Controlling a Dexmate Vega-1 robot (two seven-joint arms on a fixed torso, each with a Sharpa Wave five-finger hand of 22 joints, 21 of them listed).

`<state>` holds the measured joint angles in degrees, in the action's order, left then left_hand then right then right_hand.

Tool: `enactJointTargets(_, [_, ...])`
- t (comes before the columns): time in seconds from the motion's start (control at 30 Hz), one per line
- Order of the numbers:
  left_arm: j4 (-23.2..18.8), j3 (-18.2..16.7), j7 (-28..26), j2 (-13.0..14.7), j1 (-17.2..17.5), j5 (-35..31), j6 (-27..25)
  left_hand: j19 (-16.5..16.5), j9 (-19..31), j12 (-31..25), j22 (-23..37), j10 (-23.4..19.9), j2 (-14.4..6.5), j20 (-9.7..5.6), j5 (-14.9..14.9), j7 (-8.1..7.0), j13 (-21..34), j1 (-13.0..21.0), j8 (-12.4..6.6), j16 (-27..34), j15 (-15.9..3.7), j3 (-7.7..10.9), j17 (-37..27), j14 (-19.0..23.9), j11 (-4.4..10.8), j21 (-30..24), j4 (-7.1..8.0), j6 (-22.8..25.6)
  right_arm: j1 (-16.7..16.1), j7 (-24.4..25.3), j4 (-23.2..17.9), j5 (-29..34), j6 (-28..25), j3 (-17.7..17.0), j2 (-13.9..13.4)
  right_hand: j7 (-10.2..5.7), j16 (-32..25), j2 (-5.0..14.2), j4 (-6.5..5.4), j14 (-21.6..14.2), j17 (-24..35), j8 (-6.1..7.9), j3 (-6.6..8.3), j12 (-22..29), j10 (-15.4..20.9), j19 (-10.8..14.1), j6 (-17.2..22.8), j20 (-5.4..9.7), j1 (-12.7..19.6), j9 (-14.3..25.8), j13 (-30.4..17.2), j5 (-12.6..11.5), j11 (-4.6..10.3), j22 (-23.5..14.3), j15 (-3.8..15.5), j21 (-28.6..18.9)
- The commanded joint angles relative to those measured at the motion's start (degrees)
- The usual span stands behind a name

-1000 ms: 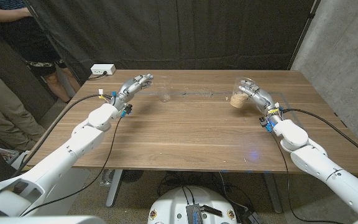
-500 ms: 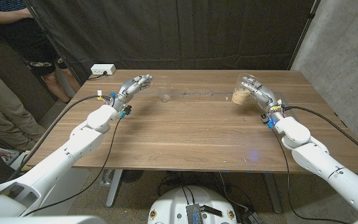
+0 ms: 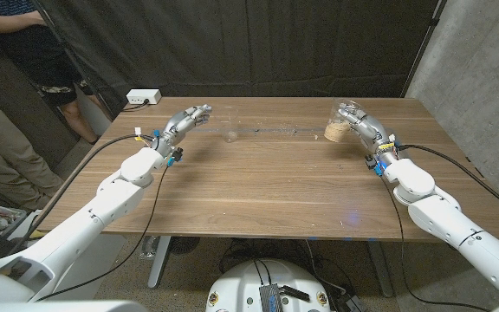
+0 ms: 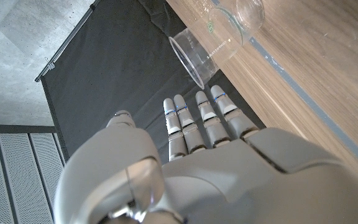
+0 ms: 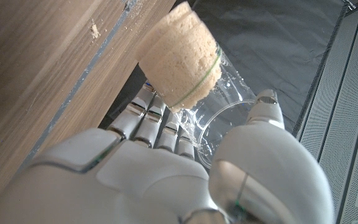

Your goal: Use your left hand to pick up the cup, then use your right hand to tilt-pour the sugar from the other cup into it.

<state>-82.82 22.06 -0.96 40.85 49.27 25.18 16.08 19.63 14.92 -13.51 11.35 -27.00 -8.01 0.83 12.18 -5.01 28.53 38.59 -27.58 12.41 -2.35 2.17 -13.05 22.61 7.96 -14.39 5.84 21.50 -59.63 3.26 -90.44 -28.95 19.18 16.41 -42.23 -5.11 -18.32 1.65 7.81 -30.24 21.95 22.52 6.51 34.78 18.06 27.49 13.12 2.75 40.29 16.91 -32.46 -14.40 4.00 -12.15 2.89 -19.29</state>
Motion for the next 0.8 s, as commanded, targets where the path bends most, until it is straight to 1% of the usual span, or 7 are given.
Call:
enactJointTargets(0.03, [1.7,-0.1,0.9,-0.1,-0.2,0.5,1.5,0.4,0.0,-0.1,0.1,-0.2,0.2,-0.13,0.0,0.08,0.3,-0.1,0.16,0.1,-6.66,0.39,-0.1,0.6,-0.05,0.2,0.20,0.2,1.1,0.4,-0.1,0.7,-0.6,0.6,0.7,-0.22,-0.4,0.77,-0.19,-0.6,0.4,0.61,0.27,0.4,0.5,0.1,0.6,5.37,0.2,0.3,-0.3,0.2,0.27,-0.2,10.14,-0.1])
enactJointTargets(0.07, [2.0,-0.1,1.1,-0.2,-0.3,0.6,1.6,0.4,0.0,-0.1,0.1,-0.2,0.2,-0.16,0.0,0.01,0.3,-0.1,0.17,0.1,-6.63,0.40,-0.1,0.5,-0.04,0.2,0.19,0.1,1.0,0.7,-0.3,0.6,-0.8,0.6,0.8,-0.24,-0.4,0.82,-0.18,-0.7,0.5,0.62,0.29,0.5,0.6,0.1,0.6,5.36,0.2,0.4,-0.4,0.2,0.02,-0.2,10.16,-0.1])
enactJointTargets(0.27, [3.0,0.4,0.6,-0.1,-0.9,-1.2,2.5,0.4,0.0,0.0,0.0,-0.2,0.4,-0.12,0.0,-0.14,0.3,0.1,0.19,0.1,-6.67,0.41,-0.1,0.6,0.15,0.2,0.03,0.1,1.1,0.7,-0.3,1.0,-0.7,0.5,0.6,-0.22,-0.4,0.86,-0.15,-0.8,0.7,0.68,0.33,0.7,0.7,0.1,0.7,5.35,0.3,0.4,-0.6,0.5,0.08,-0.2,10.15,-0.1])
enactJointTargets(0.4, [4.6,0.6,1.5,-0.6,-1.8,-1.1,3.4,0.5,0.0,0.0,0.0,-0.2,0.7,-0.12,0.0,-0.14,0.3,0.4,0.18,0.0,-6.78,0.43,-0.1,0.6,0.25,0.2,-0.24,0.1,1.2,0.8,-0.6,0.9,-1.3,0.3,0.3,-0.29,-0.3,0.90,-0.16,-0.9,0.7,0.76,0.35,0.8,0.6,0.1,0.9,5.36,0.3,0.5,-0.7,0.6,0.05,-0.2,10.14,-0.1])
enactJointTargets(0.57, [4.5,0.6,2.3,0.7,-2.3,-2.0,3.3,0.5,0.0,0.0,0.0,-0.1,1.0,-0.14,0.0,-0.27,0.3,0.5,0.27,0.0,-6.77,0.40,0.0,0.5,0.18,0.2,-0.40,-0.1,0.9,1.3,-1.0,0.9,-1.9,-0.1,0.0,-0.24,-0.3,1.01,-0.21,-1.0,0.9,0.82,0.37,0.9,0.6,0.1,1.0,5.33,0.3,0.5,-0.8,0.7,0.10,-0.2,10.13,-0.1])
enactJointTargets(0.63, [4.5,0.6,2.6,1.3,-2.5,-2.4,3.3,0.5,0.0,0.2,0.0,0.3,1.4,-0.01,0.0,-0.26,0.3,0.6,0.49,-0.1,-6.60,0.28,0.0,0.2,0.13,0.2,-0.55,-0.6,0.9,1.2,-0.9,1.0,-1.7,-0.1,-0.1,-0.27,-0.3,1.04,-0.25,-1.1,1.0,0.91,0.36,1.0,0.7,0.1,1.2,5.34,0.2,0.5,-0.9,0.8,0.11,-0.2,10.12,0.0])
enactJointTargets(0.8, [4.2,0.8,3.2,2.4,-2.7,-3.6,3.7,0.4,0.0,0.9,0.0,2.0,3.4,0.30,0.2,-0.24,0.4,0.5,1.52,-0.5,-6.24,-0.64,0.0,-0.9,0.12,0.3,-0.98,-3.1,0.8,1.7,-0.8,1.1,-1.9,-0.2,0.1,-0.27,-0.3,1.07,-0.33,-1.2,1.1,1.03,0.33,1.1,0.7,0.1,1.5,5.35,0.1,0.6,-1.1,1.0,0.15,-0.2,10.10,0.0])
